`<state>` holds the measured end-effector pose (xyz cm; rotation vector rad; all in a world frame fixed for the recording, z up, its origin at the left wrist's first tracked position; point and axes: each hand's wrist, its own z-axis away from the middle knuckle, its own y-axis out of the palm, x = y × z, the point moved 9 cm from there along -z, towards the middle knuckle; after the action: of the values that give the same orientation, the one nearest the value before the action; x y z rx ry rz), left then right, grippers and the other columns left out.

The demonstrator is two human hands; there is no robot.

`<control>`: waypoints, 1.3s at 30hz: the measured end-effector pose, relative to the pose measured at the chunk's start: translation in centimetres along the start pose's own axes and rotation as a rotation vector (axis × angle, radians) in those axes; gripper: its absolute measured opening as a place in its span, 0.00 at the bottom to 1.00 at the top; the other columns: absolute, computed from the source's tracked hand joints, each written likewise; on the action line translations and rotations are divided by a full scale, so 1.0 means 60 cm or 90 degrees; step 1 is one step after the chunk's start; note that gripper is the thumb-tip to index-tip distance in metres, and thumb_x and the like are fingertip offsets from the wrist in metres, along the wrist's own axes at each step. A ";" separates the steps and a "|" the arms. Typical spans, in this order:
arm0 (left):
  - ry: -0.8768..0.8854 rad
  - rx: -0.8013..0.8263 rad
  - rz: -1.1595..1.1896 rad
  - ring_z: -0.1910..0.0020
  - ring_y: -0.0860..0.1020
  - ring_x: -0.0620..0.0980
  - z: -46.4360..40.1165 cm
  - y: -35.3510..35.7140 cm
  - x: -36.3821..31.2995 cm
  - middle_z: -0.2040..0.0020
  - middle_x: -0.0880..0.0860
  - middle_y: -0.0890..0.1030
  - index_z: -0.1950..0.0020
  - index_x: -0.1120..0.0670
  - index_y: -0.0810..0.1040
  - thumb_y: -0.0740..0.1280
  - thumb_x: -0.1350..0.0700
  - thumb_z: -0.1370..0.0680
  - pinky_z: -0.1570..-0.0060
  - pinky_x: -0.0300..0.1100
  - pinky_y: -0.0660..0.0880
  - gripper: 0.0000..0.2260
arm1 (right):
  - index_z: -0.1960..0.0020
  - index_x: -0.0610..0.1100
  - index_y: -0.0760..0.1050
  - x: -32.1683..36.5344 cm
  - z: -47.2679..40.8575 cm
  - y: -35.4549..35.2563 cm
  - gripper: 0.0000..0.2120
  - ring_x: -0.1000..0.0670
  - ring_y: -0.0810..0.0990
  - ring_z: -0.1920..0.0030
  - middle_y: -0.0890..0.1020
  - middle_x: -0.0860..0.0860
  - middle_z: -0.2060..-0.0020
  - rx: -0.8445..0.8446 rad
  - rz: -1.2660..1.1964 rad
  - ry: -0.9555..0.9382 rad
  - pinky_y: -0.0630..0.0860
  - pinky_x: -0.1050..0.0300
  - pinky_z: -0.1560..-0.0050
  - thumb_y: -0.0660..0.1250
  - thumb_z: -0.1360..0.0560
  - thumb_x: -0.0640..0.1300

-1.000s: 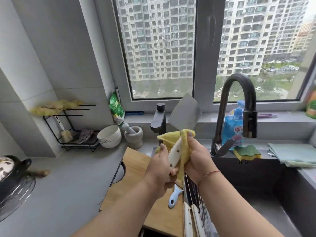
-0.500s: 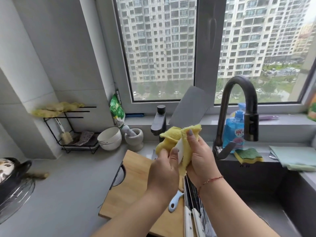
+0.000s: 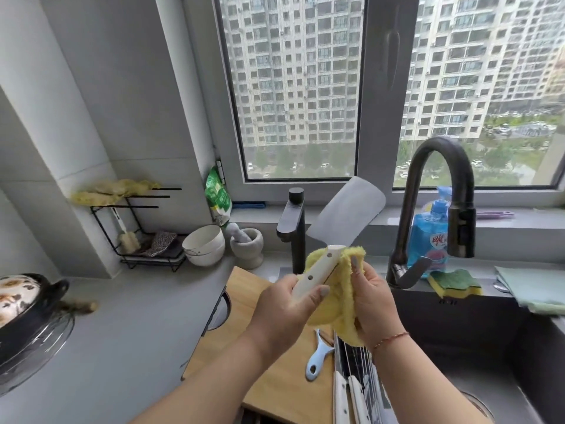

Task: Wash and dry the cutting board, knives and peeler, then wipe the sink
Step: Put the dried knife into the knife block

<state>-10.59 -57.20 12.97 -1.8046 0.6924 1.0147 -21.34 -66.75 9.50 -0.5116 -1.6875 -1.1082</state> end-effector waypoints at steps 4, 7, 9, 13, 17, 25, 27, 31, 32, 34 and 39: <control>-0.047 -0.023 0.001 0.74 0.67 0.42 -0.007 -0.019 0.009 0.76 0.43 0.70 0.66 0.51 0.70 0.68 0.35 0.29 0.71 0.36 0.64 0.21 | 0.51 0.46 0.77 -0.074 -0.004 -0.018 0.12 0.43 0.83 0.54 0.83 0.44 0.57 -0.007 0.378 0.082 0.79 0.40 0.48 0.62 0.22 0.54; -0.080 -0.019 0.060 0.77 0.66 0.43 -0.006 -0.019 0.014 0.77 0.45 0.69 0.64 0.52 0.71 0.68 0.36 0.30 0.73 0.41 0.63 0.19 | 0.51 0.46 0.75 -0.133 -0.015 -0.015 0.10 0.48 0.80 0.53 0.82 0.49 0.56 0.066 0.621 0.144 0.77 0.48 0.47 0.63 0.22 0.52; -0.103 -0.017 0.125 0.79 0.64 0.42 0.001 -0.016 0.012 0.77 0.45 0.67 0.63 0.54 0.71 0.69 0.39 0.27 0.75 0.39 0.61 0.19 | 0.48 0.47 0.75 -0.134 -0.020 -0.009 0.12 0.50 0.79 0.54 0.80 0.51 0.56 0.088 0.727 0.132 0.76 0.54 0.51 0.63 0.22 0.54; -0.132 -0.036 0.249 0.81 0.59 0.44 0.013 -0.014 0.003 0.76 0.49 0.64 0.62 0.56 0.69 0.68 0.46 0.24 0.81 0.34 0.57 0.16 | 0.48 0.51 0.69 -0.015 -0.009 0.007 0.14 0.51 0.77 0.57 0.77 0.55 0.60 -0.115 0.675 -0.133 0.71 0.59 0.60 0.70 0.27 0.53; -0.112 -0.062 0.328 0.82 0.58 0.45 0.024 -0.017 -0.028 0.76 0.53 0.62 0.63 0.55 0.68 0.65 0.42 0.28 0.81 0.32 0.55 0.17 | 0.41 0.48 0.65 0.116 0.052 0.074 0.26 0.52 0.75 0.65 0.75 0.53 0.63 -0.214 0.589 -0.627 0.72 0.59 0.64 0.75 0.33 0.41; -0.026 -0.143 0.267 0.81 0.59 0.47 0.060 -0.080 -0.079 0.77 0.54 0.62 0.63 0.62 0.67 0.59 0.36 0.23 0.81 0.36 0.57 0.28 | 0.42 0.50 0.73 0.149 0.083 0.204 0.17 0.48 0.77 0.68 0.79 0.49 0.66 -0.127 0.670 -0.958 0.71 0.58 0.72 0.71 0.29 0.43; -0.014 -0.153 0.213 0.80 0.61 0.47 0.073 -0.105 -0.080 0.77 0.54 0.64 0.62 0.65 0.66 0.59 0.39 0.25 0.80 0.37 0.59 0.28 | 0.43 0.50 0.73 0.150 0.094 0.235 0.19 0.48 0.75 0.71 0.78 0.49 0.67 -0.132 0.699 -0.990 0.69 0.59 0.74 0.74 0.31 0.42; -0.026 -0.153 0.166 0.82 0.63 0.46 0.109 -0.163 -0.074 0.78 0.53 0.66 0.62 0.64 0.69 0.59 0.40 0.27 0.80 0.35 0.60 0.25 | 0.47 0.51 0.72 0.144 0.115 0.310 0.16 0.49 0.73 0.73 0.76 0.50 0.69 -0.097 0.762 -1.027 0.62 0.62 0.76 0.73 0.31 0.44; -0.039 -0.150 0.159 0.82 0.63 0.46 0.120 -0.179 -0.071 0.78 0.54 0.66 0.63 0.63 0.69 0.59 0.40 0.26 0.80 0.35 0.60 0.25 | 0.47 0.51 0.72 0.138 0.119 0.331 0.15 0.48 0.73 0.73 0.76 0.50 0.70 -0.073 0.773 -1.027 0.62 0.62 0.76 0.72 0.31 0.43; -0.051 -0.155 0.114 0.82 0.64 0.47 0.149 -0.228 -0.064 0.77 0.54 0.67 0.66 0.60 0.69 0.57 0.38 0.23 0.79 0.36 0.61 0.26 | 0.48 0.50 0.75 0.121 0.131 0.378 0.11 0.47 0.74 0.73 0.76 0.49 0.69 -0.022 0.769 -1.026 0.62 0.63 0.75 0.68 0.30 0.43; -0.036 -0.253 -0.028 0.77 0.69 0.46 0.241 -0.386 -0.042 0.77 0.49 0.71 0.70 0.51 0.69 0.49 0.35 0.20 0.70 0.42 0.67 0.27 | 0.46 0.52 0.71 0.068 0.157 0.513 0.18 0.46 0.76 0.71 0.77 0.49 0.66 0.124 0.653 -0.872 0.73 0.57 0.74 0.71 0.34 0.42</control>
<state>1.50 -34.33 22.05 -2.1096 0.4338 1.2341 -4.37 -44.35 25.71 -1.9952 -2.0420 0.3394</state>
